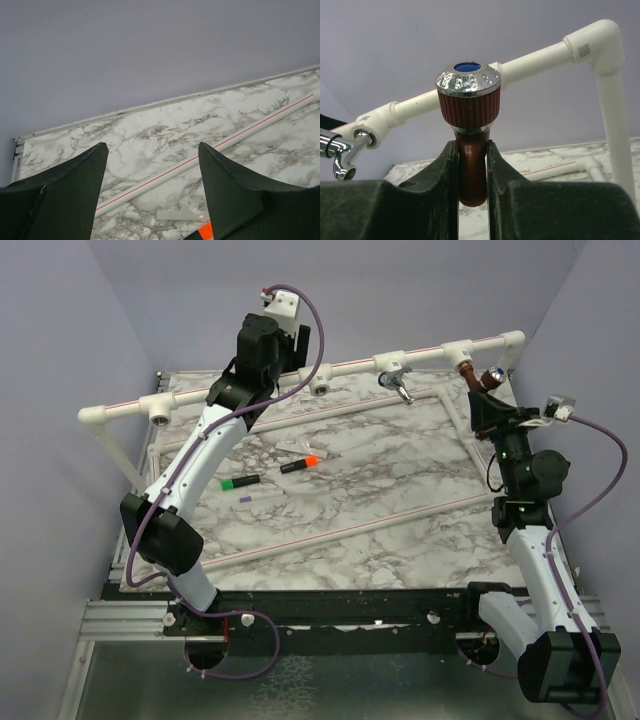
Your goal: Install the water faucets
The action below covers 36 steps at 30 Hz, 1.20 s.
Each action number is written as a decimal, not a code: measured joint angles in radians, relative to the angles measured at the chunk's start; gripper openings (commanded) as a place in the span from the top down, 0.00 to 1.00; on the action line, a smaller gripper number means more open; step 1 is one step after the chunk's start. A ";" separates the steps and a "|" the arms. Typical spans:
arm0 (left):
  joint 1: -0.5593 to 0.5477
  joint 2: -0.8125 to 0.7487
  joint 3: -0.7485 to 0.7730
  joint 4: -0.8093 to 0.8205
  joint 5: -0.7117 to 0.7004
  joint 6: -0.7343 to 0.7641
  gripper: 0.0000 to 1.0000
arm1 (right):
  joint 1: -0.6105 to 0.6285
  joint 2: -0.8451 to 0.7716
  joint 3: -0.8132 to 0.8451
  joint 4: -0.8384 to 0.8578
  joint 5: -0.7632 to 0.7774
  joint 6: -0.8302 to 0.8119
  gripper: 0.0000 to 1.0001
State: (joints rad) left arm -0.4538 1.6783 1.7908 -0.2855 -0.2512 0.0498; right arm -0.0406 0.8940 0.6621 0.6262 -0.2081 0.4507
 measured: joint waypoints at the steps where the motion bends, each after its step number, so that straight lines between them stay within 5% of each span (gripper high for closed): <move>1: 0.000 0.000 0.000 0.000 0.000 0.000 0.26 | 0.000 0.000 0.000 -0.003 0.009 0.025 0.99; 36: 0.000 0.002 0.000 0.003 0.000 0.000 0.25 | 0.000 -0.014 0.011 -0.195 0.128 1.006 0.99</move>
State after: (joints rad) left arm -0.4538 1.6802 1.7908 -0.2825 -0.2512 0.0498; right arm -0.0406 0.8799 0.6735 0.4316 -0.0799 1.4563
